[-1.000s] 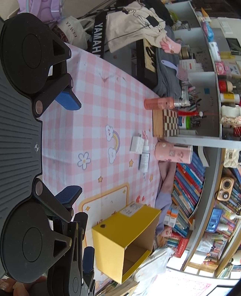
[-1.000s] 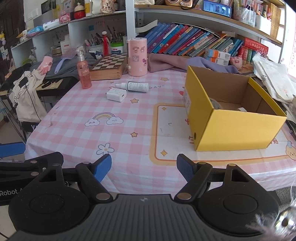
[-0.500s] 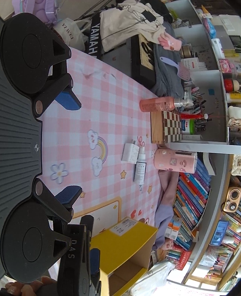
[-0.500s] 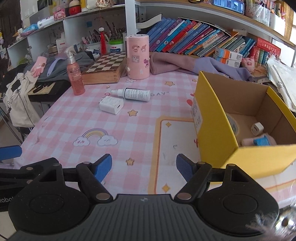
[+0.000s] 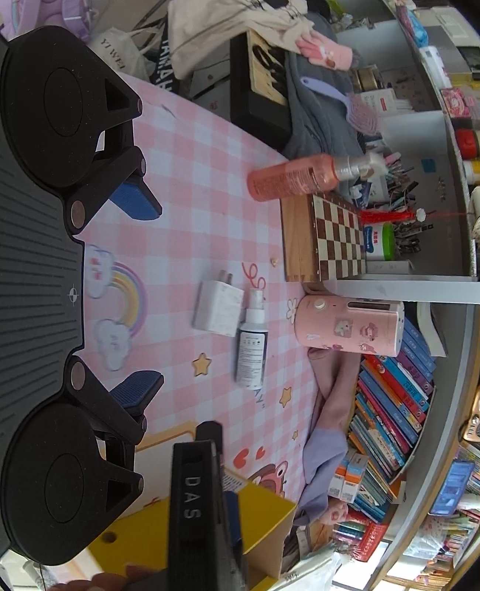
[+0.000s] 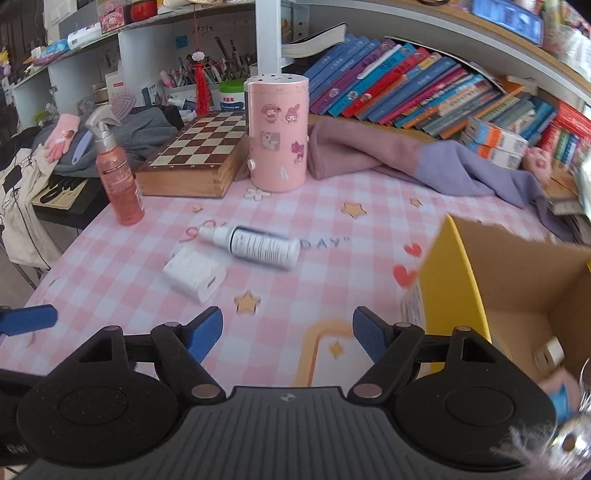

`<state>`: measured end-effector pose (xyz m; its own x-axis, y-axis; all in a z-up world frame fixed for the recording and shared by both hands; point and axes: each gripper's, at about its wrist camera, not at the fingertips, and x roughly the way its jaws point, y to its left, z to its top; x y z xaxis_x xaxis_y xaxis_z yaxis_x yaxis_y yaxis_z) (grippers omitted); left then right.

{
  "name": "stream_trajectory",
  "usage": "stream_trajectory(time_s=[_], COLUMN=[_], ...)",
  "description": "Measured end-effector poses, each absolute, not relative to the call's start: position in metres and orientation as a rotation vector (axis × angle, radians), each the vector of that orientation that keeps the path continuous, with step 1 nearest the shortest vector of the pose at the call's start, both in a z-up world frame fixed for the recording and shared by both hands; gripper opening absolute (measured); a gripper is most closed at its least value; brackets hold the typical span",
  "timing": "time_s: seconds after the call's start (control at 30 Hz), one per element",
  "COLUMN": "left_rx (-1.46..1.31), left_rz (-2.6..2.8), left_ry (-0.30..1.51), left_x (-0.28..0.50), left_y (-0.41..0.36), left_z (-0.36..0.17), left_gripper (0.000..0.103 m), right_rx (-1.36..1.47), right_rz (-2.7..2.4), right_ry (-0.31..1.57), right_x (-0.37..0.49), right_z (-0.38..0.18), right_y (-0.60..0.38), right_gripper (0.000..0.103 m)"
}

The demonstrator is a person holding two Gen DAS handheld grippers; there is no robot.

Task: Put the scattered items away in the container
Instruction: 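Move the right tool to the white spray bottle while the left tool approaches the white plug, then grasp the spray bottle with the right tool while the left tool grasps the white plug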

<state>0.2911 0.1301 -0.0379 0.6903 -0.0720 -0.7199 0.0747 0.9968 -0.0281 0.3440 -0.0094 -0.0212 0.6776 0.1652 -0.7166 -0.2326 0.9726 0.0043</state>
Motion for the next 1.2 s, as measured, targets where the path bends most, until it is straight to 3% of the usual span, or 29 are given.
stream_trajectory(time_s=[0.37, 0.97, 1.13, 1.2], left_rx=[0.022, 0.039, 0.080, 0.085], left_rz=[-0.112, -0.128, -0.135, -0.145], left_ry=[0.824, 0.877, 0.884, 0.871], left_x=[0.353, 0.407, 0.409, 0.408], left_y=[0.117, 0.114, 0.111, 0.111], left_z=[-0.062, -0.098, -0.099, -0.097], left_gripper=[0.091, 0.090, 0.087, 0.069], right_rx=[-0.203, -0.485, -0.443, -0.401], right_rz=[0.311, 0.476, 0.519, 0.553], right_ry=[0.846, 0.881, 0.931, 0.949], right_x=[0.425, 0.487, 0.504, 0.507], right_z=[-0.038, -0.077, -0.085, -0.084], right_y=[-0.002, 0.046, 0.046, 0.044], right_gripper=[0.076, 0.074, 0.059, 0.043])
